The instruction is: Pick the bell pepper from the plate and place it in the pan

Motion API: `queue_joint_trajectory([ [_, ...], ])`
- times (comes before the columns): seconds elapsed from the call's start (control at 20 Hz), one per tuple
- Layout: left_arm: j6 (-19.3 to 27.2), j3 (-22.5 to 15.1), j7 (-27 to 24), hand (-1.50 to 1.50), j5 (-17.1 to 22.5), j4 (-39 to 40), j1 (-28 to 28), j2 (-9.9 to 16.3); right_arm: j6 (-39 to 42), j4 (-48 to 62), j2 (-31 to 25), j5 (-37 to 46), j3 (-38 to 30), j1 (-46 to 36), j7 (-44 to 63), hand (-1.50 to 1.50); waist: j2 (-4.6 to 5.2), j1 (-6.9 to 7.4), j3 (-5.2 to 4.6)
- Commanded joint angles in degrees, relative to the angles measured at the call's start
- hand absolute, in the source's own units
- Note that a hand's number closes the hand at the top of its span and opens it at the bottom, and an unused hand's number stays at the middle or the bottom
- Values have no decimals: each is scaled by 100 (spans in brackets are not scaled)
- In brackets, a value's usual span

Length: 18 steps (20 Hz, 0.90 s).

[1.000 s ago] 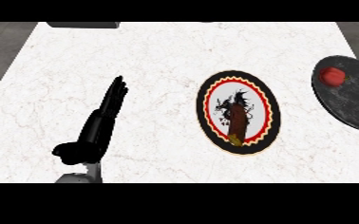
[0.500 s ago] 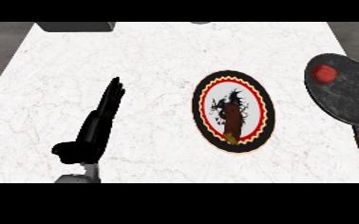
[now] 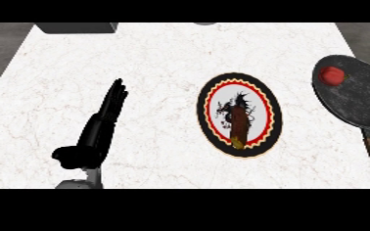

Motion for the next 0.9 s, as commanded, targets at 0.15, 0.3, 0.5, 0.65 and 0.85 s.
queue_joint_trajectory([
  [0.15, -272, 206, 56, 0, 185, 152, -146, 146, 170, -1907, 446, -392, 493, 781, 1065, -150, 9, 12, 0],
  [0.3, -105, 214, 130, 0, 135, -12, -142, 51, 38, -2290, 676, -451, 544, 1415, 756, -150, 13, 21, 3],
  [0.5, -186, 199, 46, 0, 100, 145, -215, 77, -153, -3124, 843, -512, 646, 1771, 1303, -150, 15, 17, 2],
  [0.65, 300, -285, -127, 0, -164, 1, 118, -125, -338, -3025, 1001, -396, 855, 1813, 1316, -150, 16, 36, 5],
  [0.85, -272, 195, 95, 0, 222, -136, -53, 131, -708, -3019, 1012, -162, 1054, 1660, 1228, -150, 19, 51, 6],
])
